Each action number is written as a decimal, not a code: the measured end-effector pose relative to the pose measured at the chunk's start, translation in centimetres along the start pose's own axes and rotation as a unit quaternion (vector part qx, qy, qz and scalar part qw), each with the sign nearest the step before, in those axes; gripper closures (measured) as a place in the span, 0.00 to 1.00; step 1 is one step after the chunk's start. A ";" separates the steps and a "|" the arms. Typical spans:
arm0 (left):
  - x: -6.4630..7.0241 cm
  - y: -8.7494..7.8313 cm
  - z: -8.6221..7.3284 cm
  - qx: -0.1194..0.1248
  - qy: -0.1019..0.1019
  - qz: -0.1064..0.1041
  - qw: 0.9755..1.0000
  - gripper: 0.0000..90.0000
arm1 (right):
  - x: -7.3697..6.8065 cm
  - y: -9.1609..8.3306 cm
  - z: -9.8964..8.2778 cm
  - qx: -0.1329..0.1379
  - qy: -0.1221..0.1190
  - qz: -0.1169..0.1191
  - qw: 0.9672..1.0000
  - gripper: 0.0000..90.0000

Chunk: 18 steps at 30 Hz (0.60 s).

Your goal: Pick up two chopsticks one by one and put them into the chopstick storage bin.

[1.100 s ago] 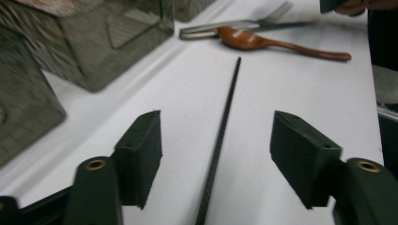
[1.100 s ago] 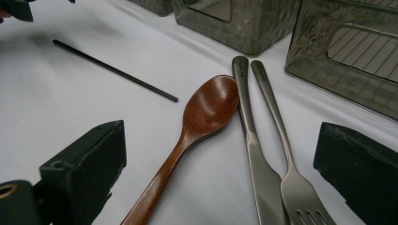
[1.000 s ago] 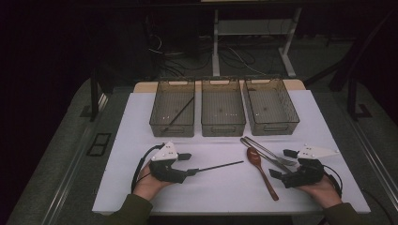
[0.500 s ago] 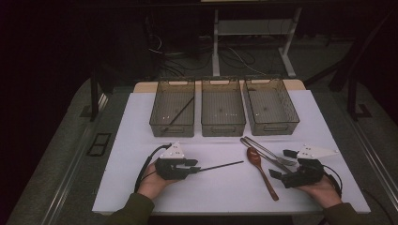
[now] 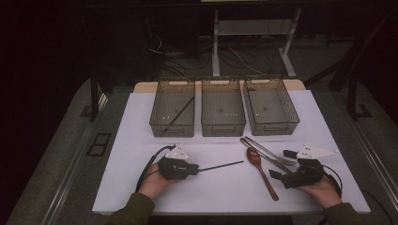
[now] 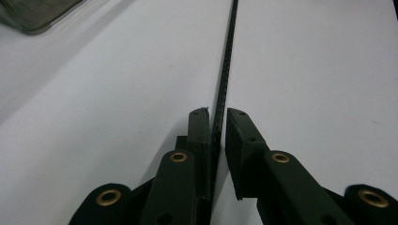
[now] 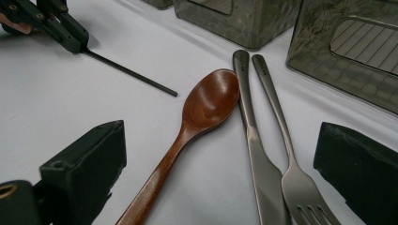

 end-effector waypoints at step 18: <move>-0.4 -0.2 -0.3 0.005 -0.017 -0.020 1.000 0.95 | 0.0 0.0 0.0 -0.001 0.002 0.002 1.000 0.03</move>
Point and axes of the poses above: each handheld gripper's, and its own axes: y roughly forward along the jaws, z roughly out of its top, x roughly to its right, the point moved 7 cm from there along y, roughly forward along the jaws, and after that the axes turned 4 degrees about -x, right-handed, at the moved point
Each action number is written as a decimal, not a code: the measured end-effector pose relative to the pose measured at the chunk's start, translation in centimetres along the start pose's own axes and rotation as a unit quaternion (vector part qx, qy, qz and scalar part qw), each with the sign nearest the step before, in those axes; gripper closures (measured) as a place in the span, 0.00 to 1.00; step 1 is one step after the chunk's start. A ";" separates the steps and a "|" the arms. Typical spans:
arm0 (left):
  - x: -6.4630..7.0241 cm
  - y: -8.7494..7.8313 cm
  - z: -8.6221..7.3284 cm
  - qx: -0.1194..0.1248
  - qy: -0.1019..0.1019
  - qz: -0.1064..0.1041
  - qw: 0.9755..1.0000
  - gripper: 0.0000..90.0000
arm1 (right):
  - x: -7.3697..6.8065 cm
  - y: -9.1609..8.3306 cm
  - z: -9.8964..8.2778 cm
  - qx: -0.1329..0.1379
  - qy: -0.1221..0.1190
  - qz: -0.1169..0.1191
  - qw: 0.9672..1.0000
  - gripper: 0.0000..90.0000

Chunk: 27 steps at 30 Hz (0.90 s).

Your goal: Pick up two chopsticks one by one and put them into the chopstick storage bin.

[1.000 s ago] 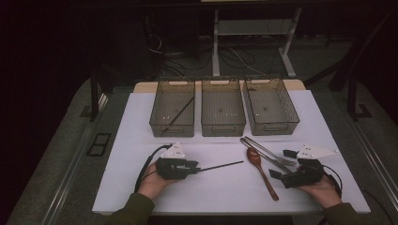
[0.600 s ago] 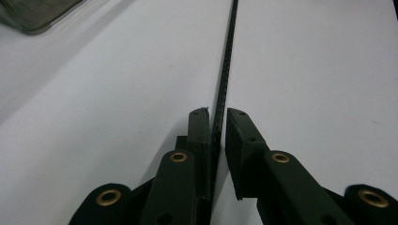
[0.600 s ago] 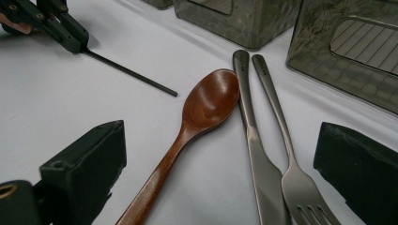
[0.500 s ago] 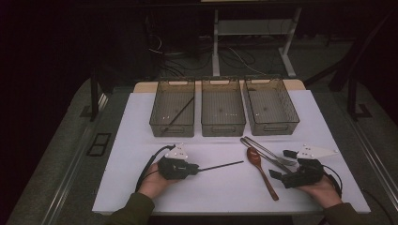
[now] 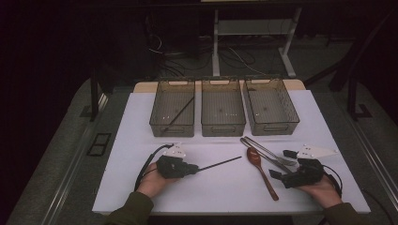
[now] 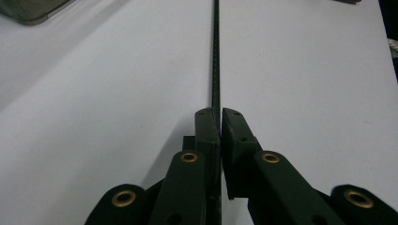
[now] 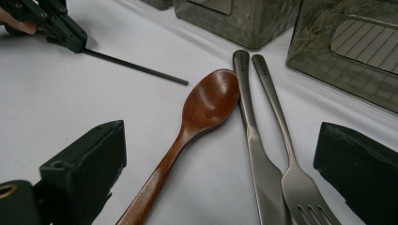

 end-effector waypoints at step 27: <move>0.6 -2.5 1.4 0.032 -0.019 0.018 0.999 0.95 | 0.2 0.0 0.0 0.004 0.011 0.004 1.000 0.02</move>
Point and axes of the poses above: each handheld gripper's, and its own axes: y roughly forward along the jaws, z roughly out of its top, x roughly to its right, the point moved 7 cm from there along y, roughly forward along the jaws, and after that the axes turned 4 degrees about -x, right-handed, at the moved point
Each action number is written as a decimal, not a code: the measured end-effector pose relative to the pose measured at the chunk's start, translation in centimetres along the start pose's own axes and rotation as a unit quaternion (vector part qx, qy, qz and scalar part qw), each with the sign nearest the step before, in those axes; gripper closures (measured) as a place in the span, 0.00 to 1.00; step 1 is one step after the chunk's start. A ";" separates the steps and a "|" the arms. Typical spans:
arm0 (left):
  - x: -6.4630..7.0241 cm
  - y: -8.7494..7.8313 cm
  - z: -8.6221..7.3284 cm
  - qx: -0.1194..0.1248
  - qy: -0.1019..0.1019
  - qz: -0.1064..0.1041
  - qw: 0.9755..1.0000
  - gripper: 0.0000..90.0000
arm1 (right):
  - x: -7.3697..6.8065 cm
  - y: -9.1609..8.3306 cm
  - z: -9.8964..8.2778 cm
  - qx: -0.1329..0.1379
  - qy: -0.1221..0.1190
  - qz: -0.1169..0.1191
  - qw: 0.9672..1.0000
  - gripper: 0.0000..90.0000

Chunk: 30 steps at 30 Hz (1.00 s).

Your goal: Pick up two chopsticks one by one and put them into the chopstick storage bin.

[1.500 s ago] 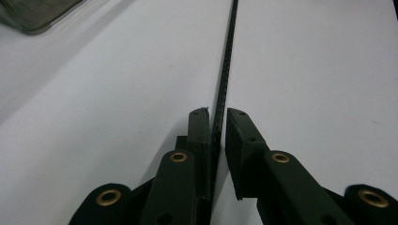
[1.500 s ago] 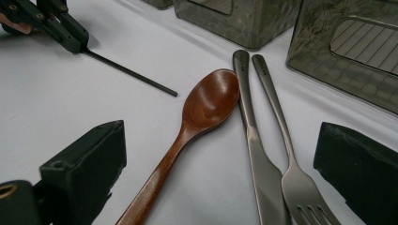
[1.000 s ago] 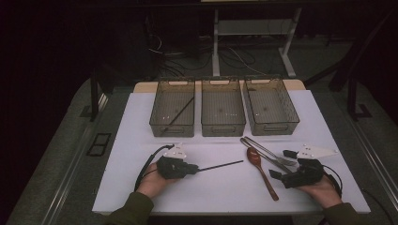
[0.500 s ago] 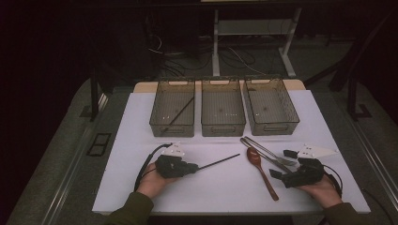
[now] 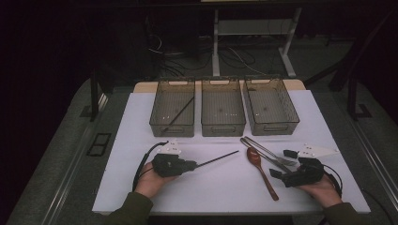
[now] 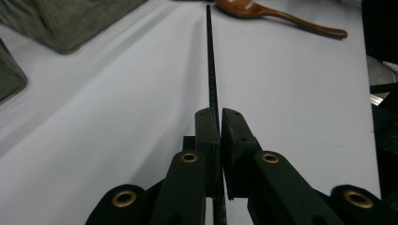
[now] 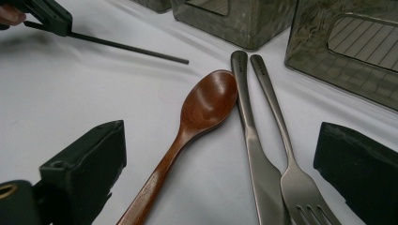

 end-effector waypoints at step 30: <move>-0.2 -3.0 3.0 0.047 -0.018 0.032 0.998 0.95 | -0.3 0.0 -0.1 -0.003 -0.009 -0.001 1.000 0.03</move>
Point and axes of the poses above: each handheld gripper's, and its own axes: y roughly forward along the jaws, z roughly out of its top, x roughly to its right, the point moved 7 cm from there along y, roughly forward along the jaws, and after that the axes turned 4 degrees about -x, right-handed, at the moved point
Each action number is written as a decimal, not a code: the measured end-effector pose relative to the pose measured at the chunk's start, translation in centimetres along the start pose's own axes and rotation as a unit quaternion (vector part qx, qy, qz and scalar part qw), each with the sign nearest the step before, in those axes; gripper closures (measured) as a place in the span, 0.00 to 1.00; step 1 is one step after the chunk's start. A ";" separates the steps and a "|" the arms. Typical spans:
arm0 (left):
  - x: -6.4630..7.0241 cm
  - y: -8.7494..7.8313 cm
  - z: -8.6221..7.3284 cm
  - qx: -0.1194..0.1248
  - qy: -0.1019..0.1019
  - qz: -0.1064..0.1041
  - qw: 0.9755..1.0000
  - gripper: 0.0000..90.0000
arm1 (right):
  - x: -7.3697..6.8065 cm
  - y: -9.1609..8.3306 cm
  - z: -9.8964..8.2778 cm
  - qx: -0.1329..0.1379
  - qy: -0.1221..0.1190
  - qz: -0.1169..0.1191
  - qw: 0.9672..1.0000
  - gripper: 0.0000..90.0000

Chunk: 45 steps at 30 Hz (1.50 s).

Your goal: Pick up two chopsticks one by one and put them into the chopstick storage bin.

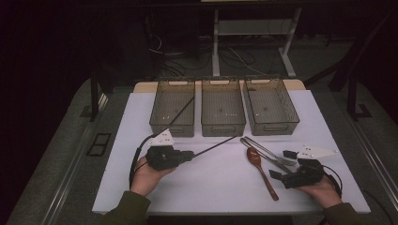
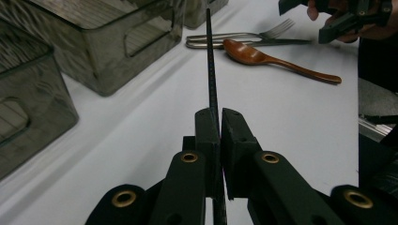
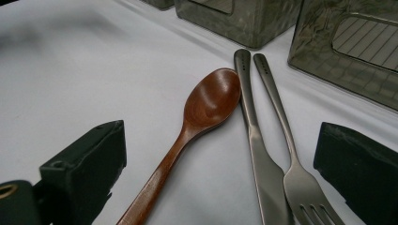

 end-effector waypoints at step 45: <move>-11.9 -3.0 6.6 0.033 -0.057 0.130 0.989 0.95 | 0.2 -0.1 0.0 0.004 0.010 -0.006 1.000 0.03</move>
Point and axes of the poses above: each handheld gripper's, and its own axes: y roughly forward along the jaws, z roughly out of its top, x roughly to its right, the point moved 7 cm from there along y, roughly forward along the jaws, and after that the axes turned 4 degrees about -x, right-handed, at the moved point
